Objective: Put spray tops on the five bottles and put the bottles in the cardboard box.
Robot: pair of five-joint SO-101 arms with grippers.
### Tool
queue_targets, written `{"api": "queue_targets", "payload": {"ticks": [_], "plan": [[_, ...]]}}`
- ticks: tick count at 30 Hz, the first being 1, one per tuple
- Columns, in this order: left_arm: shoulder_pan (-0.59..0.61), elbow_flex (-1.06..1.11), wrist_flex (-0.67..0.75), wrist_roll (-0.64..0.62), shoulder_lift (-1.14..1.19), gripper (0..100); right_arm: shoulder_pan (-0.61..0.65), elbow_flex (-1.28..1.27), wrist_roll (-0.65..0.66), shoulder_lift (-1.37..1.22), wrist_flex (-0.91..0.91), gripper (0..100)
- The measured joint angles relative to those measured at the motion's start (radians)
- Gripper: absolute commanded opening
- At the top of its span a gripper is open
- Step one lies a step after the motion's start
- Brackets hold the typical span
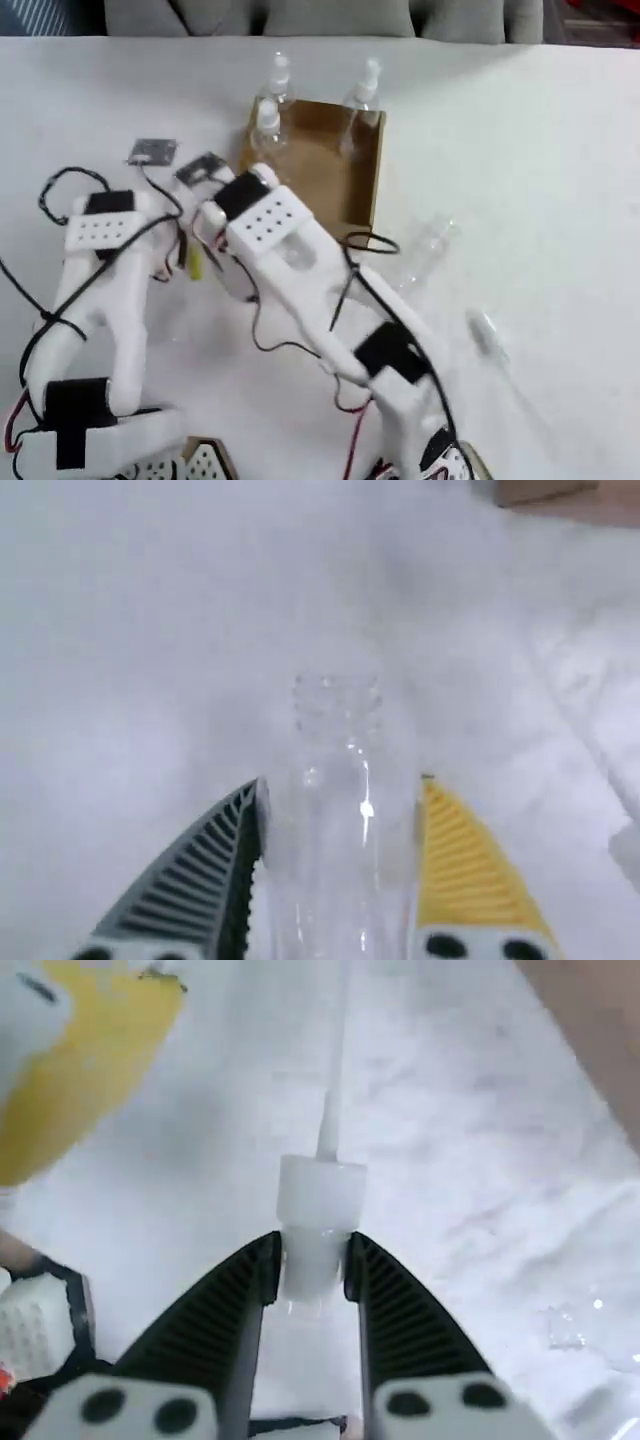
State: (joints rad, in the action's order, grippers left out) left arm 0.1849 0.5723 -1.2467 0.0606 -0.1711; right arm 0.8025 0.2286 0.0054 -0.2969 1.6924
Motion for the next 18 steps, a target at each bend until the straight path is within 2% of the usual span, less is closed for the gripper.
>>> {"api": "queue_targets", "payload": {"ticks": [6, 10, 15, 18], "plan": [[-0.051, 0.114, 0.071, 0.002, 0.000, 2, -0.012, -0.293, 0.107, 0.186, -0.051, 1.6], [-0.051, 0.172, 0.117, 0.000, 0.000, 2, -0.068, -0.440, 0.164, 0.344, -0.092, 1.6], [-0.051, 0.180, 0.124, 0.000, 0.000, 2, -0.140, -0.643, 0.276, 0.486, -0.242, 1.9], [-0.051, 0.180, 0.124, 0.000, 0.000, 2, -0.173, -0.723, 0.358, 0.505, -0.324, 7.0]]}}
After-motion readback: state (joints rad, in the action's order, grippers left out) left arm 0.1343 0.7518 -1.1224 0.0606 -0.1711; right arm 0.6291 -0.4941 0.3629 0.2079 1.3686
